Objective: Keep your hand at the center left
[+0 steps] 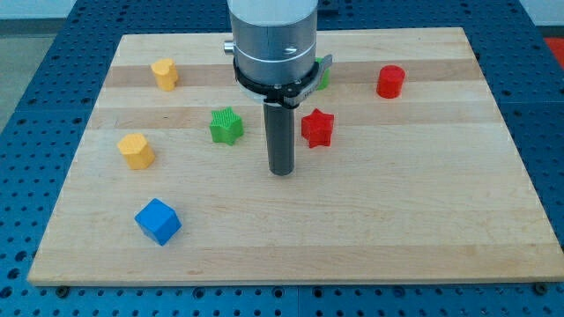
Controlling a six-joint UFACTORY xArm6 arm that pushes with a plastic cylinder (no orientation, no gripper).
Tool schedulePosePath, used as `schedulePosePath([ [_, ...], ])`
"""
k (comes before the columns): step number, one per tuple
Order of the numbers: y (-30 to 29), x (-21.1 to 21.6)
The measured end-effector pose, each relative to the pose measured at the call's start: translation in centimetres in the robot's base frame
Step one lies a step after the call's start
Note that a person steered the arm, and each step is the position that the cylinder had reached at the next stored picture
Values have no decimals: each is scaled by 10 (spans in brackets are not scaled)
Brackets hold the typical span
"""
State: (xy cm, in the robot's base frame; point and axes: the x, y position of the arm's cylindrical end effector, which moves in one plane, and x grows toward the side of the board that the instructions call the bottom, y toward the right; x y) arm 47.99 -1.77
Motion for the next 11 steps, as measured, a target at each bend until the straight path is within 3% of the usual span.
schedulePosePath([
  [4,-18,-2],
  [6,-93,23],
  [8,-245,26],
  [11,-267,-162],
])
